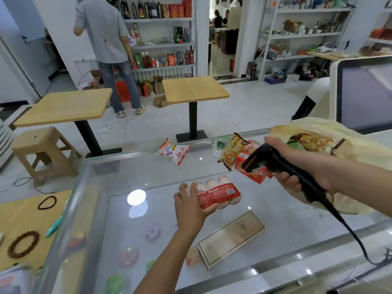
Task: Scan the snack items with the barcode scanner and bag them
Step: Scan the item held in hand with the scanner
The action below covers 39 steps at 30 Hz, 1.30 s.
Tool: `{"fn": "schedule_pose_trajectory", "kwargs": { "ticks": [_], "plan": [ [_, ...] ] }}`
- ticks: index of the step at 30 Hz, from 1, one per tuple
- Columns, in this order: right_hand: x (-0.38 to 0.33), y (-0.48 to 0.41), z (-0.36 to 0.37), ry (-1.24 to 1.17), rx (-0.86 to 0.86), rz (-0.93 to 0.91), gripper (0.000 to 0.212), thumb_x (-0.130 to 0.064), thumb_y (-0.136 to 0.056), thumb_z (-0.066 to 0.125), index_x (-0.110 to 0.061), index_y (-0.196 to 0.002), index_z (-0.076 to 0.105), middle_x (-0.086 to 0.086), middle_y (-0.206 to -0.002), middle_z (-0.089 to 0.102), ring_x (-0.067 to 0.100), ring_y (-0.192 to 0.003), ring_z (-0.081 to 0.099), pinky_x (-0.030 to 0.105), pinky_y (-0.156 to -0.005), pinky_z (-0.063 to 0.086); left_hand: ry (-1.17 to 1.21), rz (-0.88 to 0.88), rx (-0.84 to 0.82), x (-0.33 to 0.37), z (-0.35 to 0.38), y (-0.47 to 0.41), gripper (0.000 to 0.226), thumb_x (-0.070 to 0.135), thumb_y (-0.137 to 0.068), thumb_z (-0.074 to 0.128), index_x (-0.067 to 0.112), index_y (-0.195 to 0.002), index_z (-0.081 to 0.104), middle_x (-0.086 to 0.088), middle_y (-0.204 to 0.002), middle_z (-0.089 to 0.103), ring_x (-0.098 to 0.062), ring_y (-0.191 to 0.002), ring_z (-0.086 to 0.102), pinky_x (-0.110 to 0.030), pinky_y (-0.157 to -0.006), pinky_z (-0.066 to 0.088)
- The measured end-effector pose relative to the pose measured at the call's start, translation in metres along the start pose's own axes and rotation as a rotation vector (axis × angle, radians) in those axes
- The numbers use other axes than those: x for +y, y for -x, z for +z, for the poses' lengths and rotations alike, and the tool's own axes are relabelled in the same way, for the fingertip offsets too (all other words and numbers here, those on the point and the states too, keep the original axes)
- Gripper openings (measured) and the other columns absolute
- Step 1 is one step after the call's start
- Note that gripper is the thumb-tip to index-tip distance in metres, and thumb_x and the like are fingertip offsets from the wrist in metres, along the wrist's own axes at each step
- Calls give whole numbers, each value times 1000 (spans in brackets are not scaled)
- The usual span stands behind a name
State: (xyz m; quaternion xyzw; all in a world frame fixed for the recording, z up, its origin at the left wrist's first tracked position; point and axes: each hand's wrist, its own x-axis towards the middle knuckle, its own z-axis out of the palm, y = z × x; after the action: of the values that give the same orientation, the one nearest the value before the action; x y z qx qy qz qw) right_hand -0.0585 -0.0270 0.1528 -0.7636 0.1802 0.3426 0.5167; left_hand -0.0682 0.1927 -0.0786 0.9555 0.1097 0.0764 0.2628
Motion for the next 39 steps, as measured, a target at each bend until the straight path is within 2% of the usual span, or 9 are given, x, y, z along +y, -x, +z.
{"fn": "schedule_pose_trajectory", "kwargs": {
  "ticks": [1,6,8,12,23,29,39],
  "plan": [
    [-2,3,0,13,-3,-1,72,-81,-73,45,-9,-66,49,0,-46,39,10,-30,34,15,-31,29,-6,1,8,1,0,1,86,69,-71,64,29,-139,30,-3,-144,25,-22,-128,29,-31,-103,36],
    [-8,15,-3,-13,-52,11,78,-85,-65,49,-11,-90,51,-1,-50,37,10,-31,34,17,-29,30,-25,39,61,-1,2,4,87,69,-70,63,29,-140,28,-4,-144,25,-22,-127,28,-32,-104,35],
    [-7,19,-4,-23,-68,-1,78,-85,-64,50,-12,-94,46,-1,-50,36,10,-30,33,17,-29,30,-24,47,75,-1,3,5,88,69,-69,64,29,-139,29,-5,-144,25,-23,-126,28,-33,-104,36],
    [-3,25,-6,-33,-85,-18,76,-84,-66,50,-10,-83,50,0,-54,34,11,-30,33,16,-29,30,-17,39,64,-1,4,6,91,69,-70,63,29,-142,26,-5,-145,23,-22,-129,27,-33,-105,36],
    [-4,50,-7,8,-17,-42,70,-79,-74,42,-13,-84,60,0,-49,33,10,-28,30,13,-30,27,-27,26,74,1,4,8,93,71,-71,61,27,-144,23,-5,-148,21,-22,-132,24,-34,-107,33],
    [-5,53,-6,33,-8,-6,74,-82,-72,41,-10,-78,56,1,-48,33,12,-28,30,13,-32,27,-37,40,86,1,3,10,92,71,-71,60,26,-143,25,-6,-147,23,-23,-130,26,-33,-106,33],
    [2,59,-4,42,-60,-64,69,-79,-76,40,-14,-67,60,2,-56,30,10,-29,30,14,-29,29,-16,24,88,3,2,13,93,70,-72,60,26,-145,24,-6,-149,21,-23,-133,23,-35,-108,32]
  ]
}}
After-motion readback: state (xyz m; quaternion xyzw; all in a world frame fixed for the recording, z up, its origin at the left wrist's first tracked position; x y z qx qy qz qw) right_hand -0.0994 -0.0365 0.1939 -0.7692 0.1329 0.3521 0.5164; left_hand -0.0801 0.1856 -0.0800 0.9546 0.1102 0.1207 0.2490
